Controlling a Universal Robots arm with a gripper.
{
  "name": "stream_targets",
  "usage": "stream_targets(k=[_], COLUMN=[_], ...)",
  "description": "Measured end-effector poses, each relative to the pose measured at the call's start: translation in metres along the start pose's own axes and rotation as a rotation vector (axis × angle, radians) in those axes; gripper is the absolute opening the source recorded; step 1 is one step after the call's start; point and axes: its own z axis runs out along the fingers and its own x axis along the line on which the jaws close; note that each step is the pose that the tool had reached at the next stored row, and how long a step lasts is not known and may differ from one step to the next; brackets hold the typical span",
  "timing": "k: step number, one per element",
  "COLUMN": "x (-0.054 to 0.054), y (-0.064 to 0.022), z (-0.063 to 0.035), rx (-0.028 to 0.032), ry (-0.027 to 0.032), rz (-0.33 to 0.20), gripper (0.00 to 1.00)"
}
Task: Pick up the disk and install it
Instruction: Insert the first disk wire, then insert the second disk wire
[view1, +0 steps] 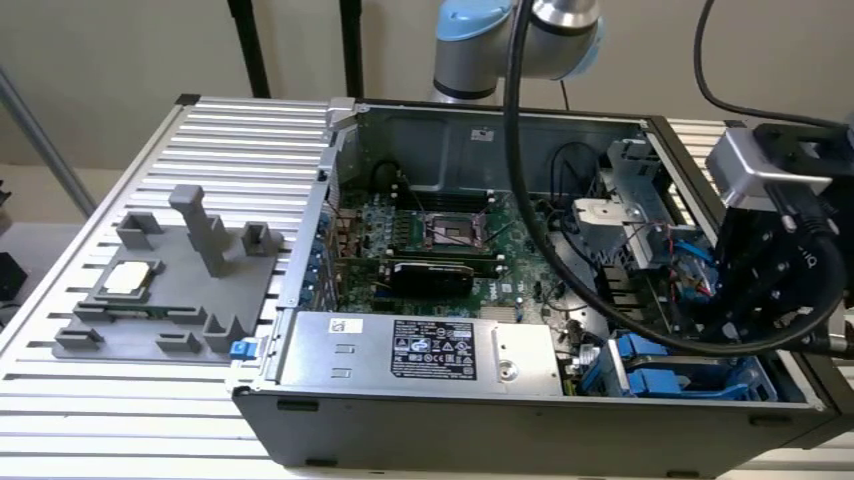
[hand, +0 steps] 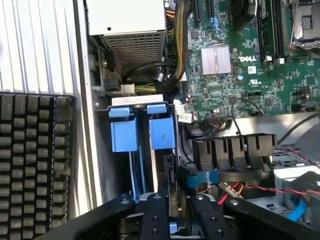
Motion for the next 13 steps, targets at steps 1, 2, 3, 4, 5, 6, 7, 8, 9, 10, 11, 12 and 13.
stream_targets(k=[1, 2, 3, 4, 5, 6, 7, 8, 9, 10, 11, 12, 13], x=[0.000, 0.000, -0.001, -0.001, -0.001, -0.001, -0.001, -0.001, -0.001, -0.001, 0.000, 0.000, 0.000], y=[0.0002, 0.0004, 0.0006, 0.0007, 0.0009, 0.0010, 0.0014, 0.0022, 0.0032, 0.0050, 0.0077, 0.0110, 0.0149], z=[-0.0046, -0.0090, -0.0134, -0.0170, -0.0203, -0.0233, -0.0254, -0.0268, -0.0276, -0.0275, -0.0275, -0.0275, -0.0273], rx=[0.0000, 0.0000, 0.0000, 0.0000, 0.0000, 0.0002, 0.0005, 0.0008, 0.0013, 0.0018, 0.0022, 0.0028, 0.0034], ry=[0.0000, -0.0002, 0.0000, -0.0001, 0.0000, -0.0001, 0.0001, -0.0003, -0.0001, -0.0006, -0.0006, -0.0004, -0.0005], rz=[0.000, 0.000, 0.000, 0.000, 0.000, 0.000, 0.000, 0.000, 0.000, 0.000, 0.000, 0.000, 0.000], gripper=[1.00, 1.00, 1.00, 1.00, 1.00, 1.00, 1.00, 1.00, 1.00, 1.00, 1.00, 1.00, 1.00])
